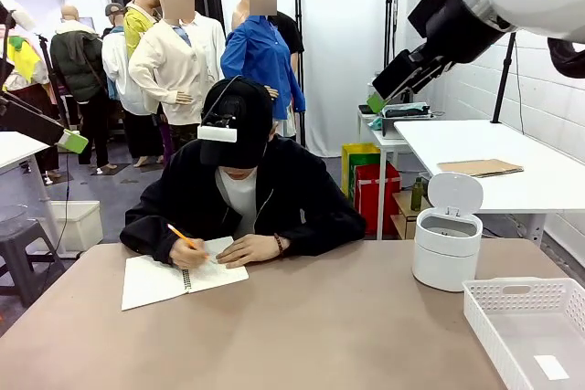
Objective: Sort the paper based on its condition.
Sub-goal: If a person hands you a paper, place it in the Organizing basket , and if it's crumpled, put it in the Trash can.
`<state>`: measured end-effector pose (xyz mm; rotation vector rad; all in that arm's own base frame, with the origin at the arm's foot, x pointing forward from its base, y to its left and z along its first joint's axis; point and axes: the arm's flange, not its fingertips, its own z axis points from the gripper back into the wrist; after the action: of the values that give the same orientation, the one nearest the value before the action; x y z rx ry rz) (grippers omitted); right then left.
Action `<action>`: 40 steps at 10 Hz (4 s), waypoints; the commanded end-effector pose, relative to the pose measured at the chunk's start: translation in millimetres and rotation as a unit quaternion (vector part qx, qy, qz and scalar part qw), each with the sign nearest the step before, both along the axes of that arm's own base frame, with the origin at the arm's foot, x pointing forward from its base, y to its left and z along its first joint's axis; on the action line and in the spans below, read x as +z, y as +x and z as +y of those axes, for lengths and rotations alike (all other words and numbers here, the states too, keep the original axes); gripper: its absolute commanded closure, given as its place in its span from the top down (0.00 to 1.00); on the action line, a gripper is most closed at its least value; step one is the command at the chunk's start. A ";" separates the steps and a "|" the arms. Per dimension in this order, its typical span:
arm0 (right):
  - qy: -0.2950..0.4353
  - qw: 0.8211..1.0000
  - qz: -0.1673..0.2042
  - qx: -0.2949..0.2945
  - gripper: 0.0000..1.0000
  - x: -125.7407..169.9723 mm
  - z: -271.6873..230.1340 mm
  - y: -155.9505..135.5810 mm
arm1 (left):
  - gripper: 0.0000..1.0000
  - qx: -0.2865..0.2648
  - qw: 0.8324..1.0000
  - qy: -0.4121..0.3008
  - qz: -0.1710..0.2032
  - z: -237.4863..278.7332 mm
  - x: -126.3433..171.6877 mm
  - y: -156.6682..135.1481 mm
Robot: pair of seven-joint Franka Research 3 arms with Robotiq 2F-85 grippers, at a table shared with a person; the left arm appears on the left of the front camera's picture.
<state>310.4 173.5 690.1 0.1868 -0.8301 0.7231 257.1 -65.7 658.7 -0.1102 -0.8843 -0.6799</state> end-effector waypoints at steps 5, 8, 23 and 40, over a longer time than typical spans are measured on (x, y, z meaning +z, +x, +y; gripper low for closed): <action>0.004 1.000 0.011 -0.008 1.00 -7.1 -11.4 -15.4 | 1.00 -0.002 1.000 0.000 0.001 -1.7 -0.2 1.3; 0.004 1.000 0.011 -0.008 1.00 -7.1 -11.4 -15.4 | 1.00 -0.002 1.000 0.000 0.001 -1.7 -0.2 1.3; 0.004 1.000 0.011 -0.008 1.00 -7.1 -11.4 -15.4 | 1.00 -0.002 1.000 0.000 0.001 -1.7 -0.2 1.3; 0.004 1.000 0.011 -0.008 1.00 -7.1 -11.4 -15.4 | 1.00 -0.002 1.000 0.000 0.001 -1.7 -0.2 1.3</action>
<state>293.8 161.6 684.8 0.1943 -0.8040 0.7032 258.6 -68.1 658.0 -0.1153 -0.8810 -0.6878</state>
